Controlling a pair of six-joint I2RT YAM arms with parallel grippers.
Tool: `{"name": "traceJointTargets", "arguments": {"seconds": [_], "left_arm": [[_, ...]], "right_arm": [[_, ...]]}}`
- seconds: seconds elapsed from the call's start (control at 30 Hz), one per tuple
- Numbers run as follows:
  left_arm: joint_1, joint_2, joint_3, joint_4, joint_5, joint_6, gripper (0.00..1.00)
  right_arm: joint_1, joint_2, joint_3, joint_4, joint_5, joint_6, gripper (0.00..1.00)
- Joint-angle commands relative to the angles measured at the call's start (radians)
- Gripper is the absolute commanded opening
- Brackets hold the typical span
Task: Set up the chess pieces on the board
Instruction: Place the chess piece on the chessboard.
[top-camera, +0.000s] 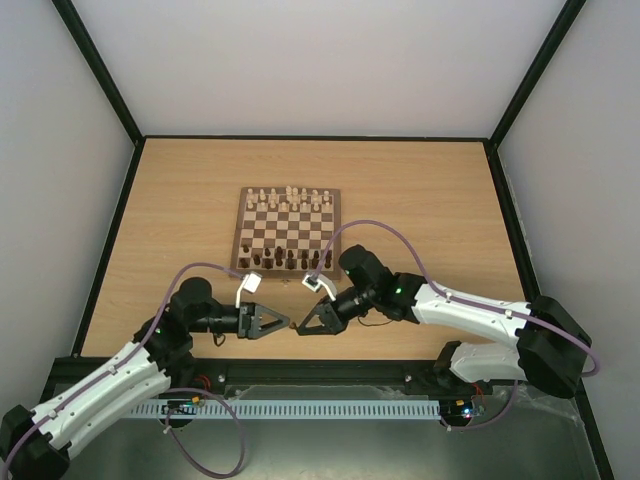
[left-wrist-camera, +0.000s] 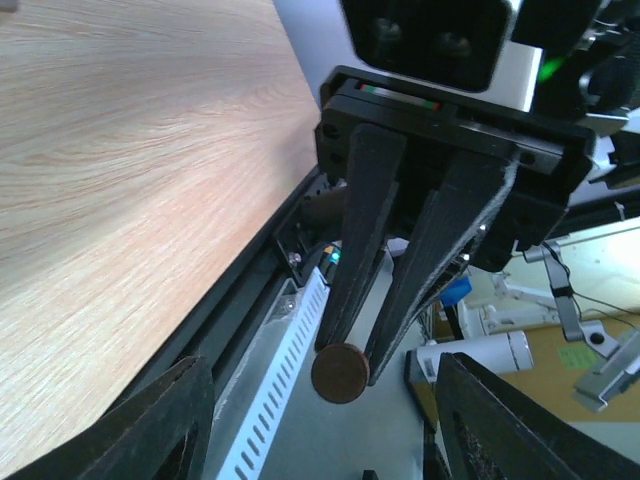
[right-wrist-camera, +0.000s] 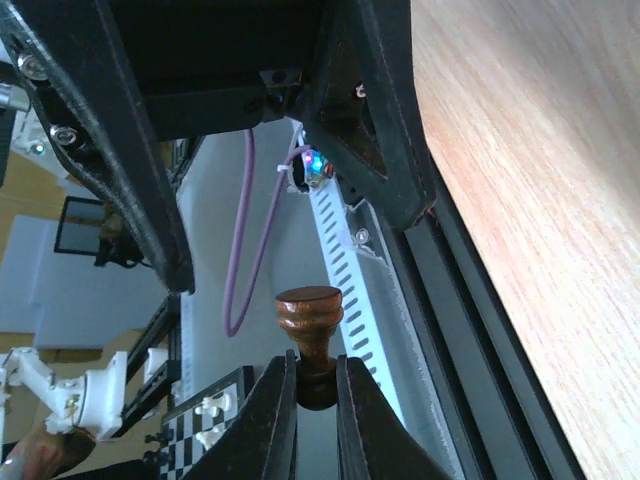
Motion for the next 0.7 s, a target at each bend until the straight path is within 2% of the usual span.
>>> {"name": "traceJointTargets", "arguments": {"seconds": [0.0,0.13,0.27,0.67], "left_arm": [[-0.032,0.016,0.008,0.109,0.005,-0.019,0.64],[-0.053,0.030,0.006,0.127,-0.001,-0.024,0.62],[-0.079,0.050,0.007,0.145,-0.008,-0.027,0.55],[-0.131,0.080,-0.004,0.156,-0.038,-0.028,0.42]], "right_arm": [[-0.004,0.005,0.021,0.024,-0.095,0.016,0.04],[-0.003,0.013,0.024,0.023,-0.105,0.014,0.04],[-0.004,0.025,0.024,0.027,-0.104,0.011,0.03],[-0.004,0.044,0.033,0.011,-0.080,-0.010,0.03]]}}
